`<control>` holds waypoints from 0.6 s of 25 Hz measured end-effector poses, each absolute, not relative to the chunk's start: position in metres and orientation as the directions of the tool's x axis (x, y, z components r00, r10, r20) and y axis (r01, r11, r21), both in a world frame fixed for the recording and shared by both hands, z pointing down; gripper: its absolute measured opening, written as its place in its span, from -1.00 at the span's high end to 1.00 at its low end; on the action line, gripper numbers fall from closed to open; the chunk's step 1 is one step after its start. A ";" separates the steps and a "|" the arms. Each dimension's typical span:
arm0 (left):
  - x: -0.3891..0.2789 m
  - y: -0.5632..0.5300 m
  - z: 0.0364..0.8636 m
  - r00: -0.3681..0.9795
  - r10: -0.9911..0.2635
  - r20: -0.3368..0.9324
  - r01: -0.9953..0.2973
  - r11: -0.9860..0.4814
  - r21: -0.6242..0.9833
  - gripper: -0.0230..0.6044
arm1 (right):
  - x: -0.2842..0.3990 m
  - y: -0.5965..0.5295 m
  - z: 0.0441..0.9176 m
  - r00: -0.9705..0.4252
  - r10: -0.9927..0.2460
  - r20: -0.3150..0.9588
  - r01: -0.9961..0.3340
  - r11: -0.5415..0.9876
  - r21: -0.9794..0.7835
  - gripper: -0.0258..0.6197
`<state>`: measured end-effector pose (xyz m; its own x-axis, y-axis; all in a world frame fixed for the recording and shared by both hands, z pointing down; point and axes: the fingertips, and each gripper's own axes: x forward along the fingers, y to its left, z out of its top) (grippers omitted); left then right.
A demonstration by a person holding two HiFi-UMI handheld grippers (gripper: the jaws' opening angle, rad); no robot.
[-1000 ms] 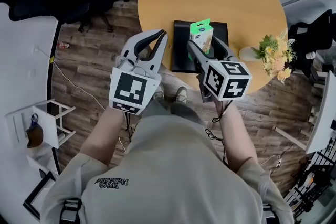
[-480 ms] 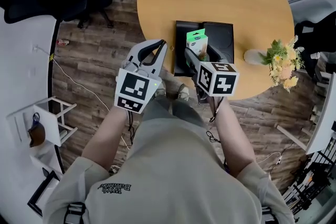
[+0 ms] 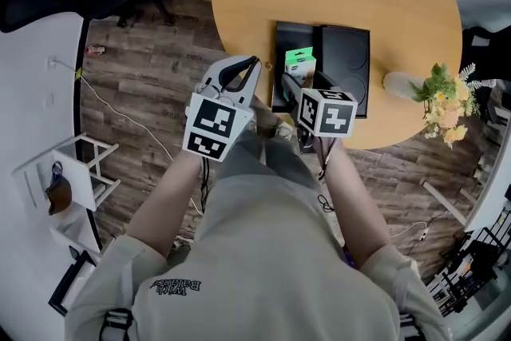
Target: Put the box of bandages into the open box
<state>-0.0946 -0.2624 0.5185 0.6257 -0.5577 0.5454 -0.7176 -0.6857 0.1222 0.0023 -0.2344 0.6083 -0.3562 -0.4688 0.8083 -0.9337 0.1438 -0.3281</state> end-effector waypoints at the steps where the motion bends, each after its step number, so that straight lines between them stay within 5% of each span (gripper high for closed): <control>1: -0.094 -0.262 0.523 0.626 -0.551 0.552 -0.718 -0.683 0.133 0.84 | 0.001 -0.234 0.614 -0.355 -0.457 0.815 -0.934 0.139 -0.329 -0.06; 15: -0.086 -0.244 0.571 0.624 -0.477 0.619 -0.721 -0.658 0.219 0.84 | -0.002 -0.226 0.661 -0.269 -0.331 0.904 -0.963 0.071 -0.260 -0.06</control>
<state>-0.0865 -0.2435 0.5708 0.6240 -0.4772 0.6188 -0.7205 -0.6579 0.2193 -0.0024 -0.2260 0.6614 -0.2689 -0.3313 0.9044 -0.9629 0.0715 -0.2601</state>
